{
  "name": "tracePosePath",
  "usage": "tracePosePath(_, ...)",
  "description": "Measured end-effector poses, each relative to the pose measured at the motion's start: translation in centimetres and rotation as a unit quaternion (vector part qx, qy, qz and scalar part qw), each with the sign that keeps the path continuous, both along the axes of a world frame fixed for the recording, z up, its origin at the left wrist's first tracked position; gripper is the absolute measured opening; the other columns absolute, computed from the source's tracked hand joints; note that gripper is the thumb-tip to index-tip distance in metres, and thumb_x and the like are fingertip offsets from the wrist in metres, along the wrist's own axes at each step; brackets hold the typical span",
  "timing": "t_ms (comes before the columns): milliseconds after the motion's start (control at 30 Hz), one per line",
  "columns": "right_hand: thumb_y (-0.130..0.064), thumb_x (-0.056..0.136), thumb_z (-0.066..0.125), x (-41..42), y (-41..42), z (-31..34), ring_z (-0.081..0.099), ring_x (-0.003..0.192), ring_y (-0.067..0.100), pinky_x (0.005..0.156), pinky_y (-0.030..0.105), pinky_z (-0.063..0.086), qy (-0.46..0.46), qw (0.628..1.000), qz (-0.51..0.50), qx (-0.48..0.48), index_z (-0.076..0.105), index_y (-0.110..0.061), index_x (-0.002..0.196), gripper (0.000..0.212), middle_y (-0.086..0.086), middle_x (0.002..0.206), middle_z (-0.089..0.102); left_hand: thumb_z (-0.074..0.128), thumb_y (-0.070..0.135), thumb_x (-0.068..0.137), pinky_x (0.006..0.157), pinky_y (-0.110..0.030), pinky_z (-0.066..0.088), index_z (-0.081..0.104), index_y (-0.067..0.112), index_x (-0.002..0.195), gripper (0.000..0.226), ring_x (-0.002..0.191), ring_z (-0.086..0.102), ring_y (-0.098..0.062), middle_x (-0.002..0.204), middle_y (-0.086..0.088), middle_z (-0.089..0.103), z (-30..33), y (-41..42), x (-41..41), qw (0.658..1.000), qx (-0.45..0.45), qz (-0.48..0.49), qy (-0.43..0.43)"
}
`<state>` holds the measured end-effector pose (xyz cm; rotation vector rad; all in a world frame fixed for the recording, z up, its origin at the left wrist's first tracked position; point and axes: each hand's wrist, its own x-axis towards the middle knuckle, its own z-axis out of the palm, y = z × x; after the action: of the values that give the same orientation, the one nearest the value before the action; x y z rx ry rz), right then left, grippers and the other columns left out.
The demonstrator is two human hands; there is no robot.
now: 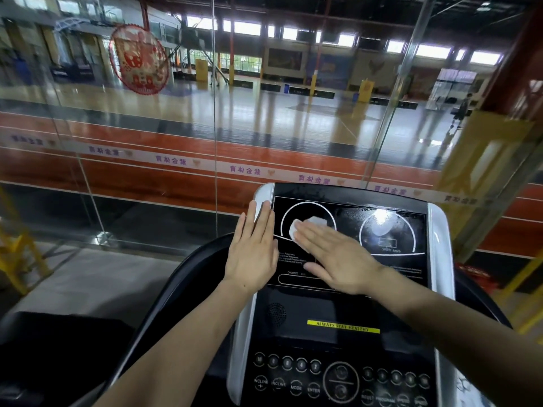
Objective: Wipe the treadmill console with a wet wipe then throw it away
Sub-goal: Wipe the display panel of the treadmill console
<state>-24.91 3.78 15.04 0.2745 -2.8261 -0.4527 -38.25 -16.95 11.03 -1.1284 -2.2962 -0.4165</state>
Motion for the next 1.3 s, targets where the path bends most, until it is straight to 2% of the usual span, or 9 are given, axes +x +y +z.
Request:
tracePosePath(133,-0.059,0.109,0.018,-1.9,1.1,2.4,0.005,0.163,0.020,0.131,0.045,0.019,0.044,0.996,-0.060,-0.038,0.012,-0.013,0.168,0.074,0.005,0.176,0.006,0.024,0.038,0.107,0.130,-0.052,0.012,0.018,0.005,0.164,0.066,0.162,-0.006,-0.030,0.175,-0.012,0.003,-0.1,-0.2,0.2,1.000,-0.009,0.005,0.017)
tracePosePath(333,-0.057,0.110,0.028,2.6,-0.6,-2.3,0.001,0.163,0.019,0.132,0.042,0.013,-0.002,1.000,0.004,-0.010,0.014,-0.013,0.168,0.074,0.006,0.176,0.006,0.022,0.039,0.108,0.130,-0.053,0.011,0.015,0.006,0.165,0.066,0.161,-0.009,-0.029,0.175,-0.011,0.000,-0.1,-0.1,0.2,1.000,-0.011,0.011,0.017)
tracePosePath(400,-0.057,0.110,0.027,2.1,0.4,-1.1,0.004,0.163,0.020,0.132,0.042,0.015,-0.006,1.000,0.009,0.006,0.014,-0.014,0.168,0.073,0.006,0.176,0.008,0.022,0.040,0.108,0.130,-0.053,0.011,0.013,0.007,0.165,0.066,0.161,-0.009,-0.030,0.175,-0.012,-0.002,-0.2,-0.1,0.2,0.999,-0.017,0.015,0.023)
tracePosePath(533,-0.058,0.108,0.023,-0.2,2.2,2.4,0.009,0.162,0.022,0.130,0.046,0.022,0.051,0.996,-0.066,-0.032,0.019,-0.010,0.167,0.076,0.009,0.174,0.012,0.025,0.040,0.108,0.130,-0.053,0.010,0.014,0.006,0.165,0.066,0.162,-0.008,-0.029,0.175,-0.012,-0.001,-0.3,0.0,0.3,0.999,-0.021,0.017,0.035)
tracePosePath(700,-0.058,0.110,0.022,3.4,0.5,-1.8,-0.004,0.163,0.018,0.133,0.040,0.010,0.023,0.998,-0.044,-0.042,0.010,-0.012,0.168,0.074,0.007,0.176,0.001,0.023,0.041,0.109,0.130,-0.053,0.011,0.012,0.007,0.165,0.067,0.162,-0.009,-0.027,0.175,-0.012,-0.002,-0.2,0.1,0.2,1.000,-0.009,0.012,0.027)
tracePosePath(833,-0.058,0.109,0.028,4.1,1.8,-1.6,0.003,0.163,0.019,0.132,0.039,0.013,0.000,1.000,-0.019,-0.015,0.014,-0.015,0.168,0.074,0.004,0.176,0.007,0.023,0.042,0.109,0.130,-0.054,0.011,0.014,0.008,0.165,0.066,0.162,-0.007,-0.027,0.175,-0.014,0.000,0.1,0.1,0.2,0.999,-0.009,0.011,0.029)
tracePosePath(1000,-0.062,0.108,0.013,1.3,3.5,1.6,0.000,0.162,0.018,0.132,0.041,0.015,0.062,0.991,-0.108,-0.056,0.014,-0.012,0.167,0.078,0.005,0.175,0.006,0.024,0.043,0.109,0.130,-0.053,0.010,0.019,0.010,0.165,0.065,0.162,-0.005,-0.029,0.175,-0.016,0.004,0.6,0.4,0.5,0.999,-0.016,0.000,0.030)
tracePosePath(1200,-0.056,0.111,0.024,5.4,1.6,-3.0,-0.005,0.163,0.015,0.133,0.039,0.007,0.020,0.996,-0.062,-0.056,0.007,-0.016,0.168,0.072,0.003,0.177,0.000,0.031,0.040,0.108,0.131,-0.051,0.009,0.024,0.011,0.163,0.063,0.162,-0.002,-0.029,0.174,-0.017,0.007,1.7,1.3,0.8,0.999,0.004,-0.029,0.043)
tracePosePath(1300,-0.057,0.110,0.027,5.7,1.7,-2.5,-0.005,0.163,0.013,0.133,0.036,0.006,0.008,0.996,-0.068,-0.053,0.012,-0.017,0.168,0.072,0.001,0.177,0.002,0.031,0.039,0.108,0.131,-0.050,0.008,0.026,0.011,0.163,0.062,0.162,-0.001,-0.029,0.174,-0.017,0.007,1.8,1.4,0.6,0.999,0.007,-0.029,0.041)
